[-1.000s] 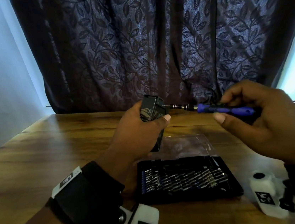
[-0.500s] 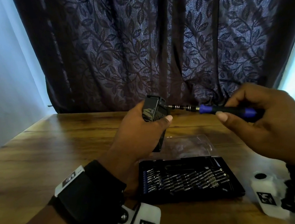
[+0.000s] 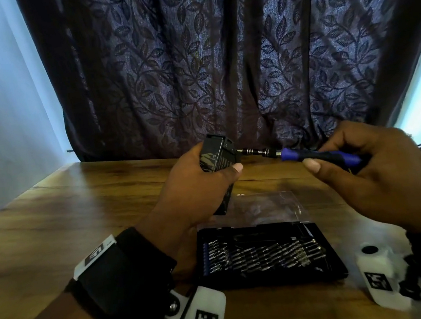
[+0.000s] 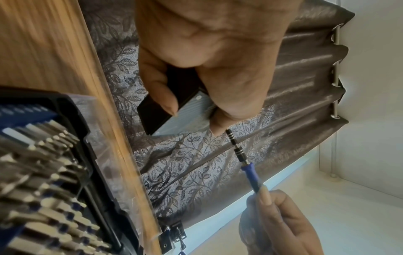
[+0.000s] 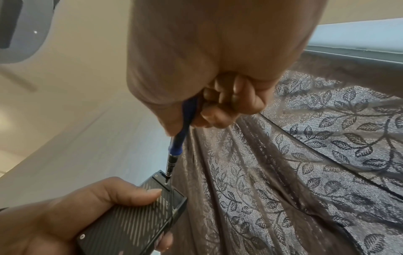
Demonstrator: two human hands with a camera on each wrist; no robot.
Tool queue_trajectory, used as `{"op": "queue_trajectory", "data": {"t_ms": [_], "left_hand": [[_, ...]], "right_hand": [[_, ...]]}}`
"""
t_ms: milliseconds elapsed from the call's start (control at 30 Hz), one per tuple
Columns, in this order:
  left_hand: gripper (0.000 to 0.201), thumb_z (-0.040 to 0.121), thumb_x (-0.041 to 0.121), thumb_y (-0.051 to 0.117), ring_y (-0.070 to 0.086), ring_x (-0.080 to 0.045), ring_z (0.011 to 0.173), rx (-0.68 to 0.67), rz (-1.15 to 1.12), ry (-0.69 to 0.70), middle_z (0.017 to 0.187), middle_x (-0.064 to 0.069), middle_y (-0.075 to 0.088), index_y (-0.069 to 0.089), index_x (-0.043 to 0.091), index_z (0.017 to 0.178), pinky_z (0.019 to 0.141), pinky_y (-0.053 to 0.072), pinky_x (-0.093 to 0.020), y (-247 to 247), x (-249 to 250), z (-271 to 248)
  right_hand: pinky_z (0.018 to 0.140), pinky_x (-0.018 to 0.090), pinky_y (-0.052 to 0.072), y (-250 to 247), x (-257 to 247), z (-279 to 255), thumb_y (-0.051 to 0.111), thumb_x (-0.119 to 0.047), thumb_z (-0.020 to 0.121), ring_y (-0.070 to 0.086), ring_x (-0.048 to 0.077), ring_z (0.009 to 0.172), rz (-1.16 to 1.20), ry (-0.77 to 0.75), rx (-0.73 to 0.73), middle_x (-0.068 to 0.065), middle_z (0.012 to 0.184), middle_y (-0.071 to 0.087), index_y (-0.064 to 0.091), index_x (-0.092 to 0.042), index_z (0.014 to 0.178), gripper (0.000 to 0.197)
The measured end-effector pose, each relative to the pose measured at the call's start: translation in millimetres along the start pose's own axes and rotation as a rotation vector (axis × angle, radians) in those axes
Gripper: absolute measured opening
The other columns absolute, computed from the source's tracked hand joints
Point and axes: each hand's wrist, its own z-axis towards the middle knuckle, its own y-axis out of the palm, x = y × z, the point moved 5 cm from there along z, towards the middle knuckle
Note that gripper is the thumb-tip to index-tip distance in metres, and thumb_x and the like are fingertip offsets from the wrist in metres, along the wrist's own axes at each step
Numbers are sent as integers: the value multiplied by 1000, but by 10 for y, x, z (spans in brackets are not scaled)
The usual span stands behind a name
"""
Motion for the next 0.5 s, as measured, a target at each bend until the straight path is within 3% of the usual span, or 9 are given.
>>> {"op": "queue_trajectory", "data": {"t_ms": [167,267,333,500], "left_hand": [[20,87,32,82,73,-12,93,-18,23,23,96,12,76,66,40,97,84,62,-37,8,-4,4],[20,88,34,81,71,-9,90,-34,38,30,95,13,75,64,43,95,80,62,-33,21,-7,-3],[20,88,35,81,71,-9,90,-36,39,27,95,13,74,64,43,95,78,61,-31,22,-11,-1],[20,88,35,80,71,-9,90,-34,46,28,96,12,74,65,41,99,75,59,-28,11,-8,8]], "right_hand": [[46,16,32,6,31,17,58,-44,98,52,14,49,46,15,-12,-2,51,52,61,-26,65,37],[51,18,40,-19,23,10,68,-40,91,58,15,58,84,13,1,-4,69,62,66,-24,80,19],[51,14,39,-25,18,1,75,-34,82,57,14,59,69,7,0,-5,74,62,64,-21,82,17],[48,9,29,4,25,7,65,-39,94,51,10,52,25,-4,-18,-1,53,53,65,-18,68,33]]}}
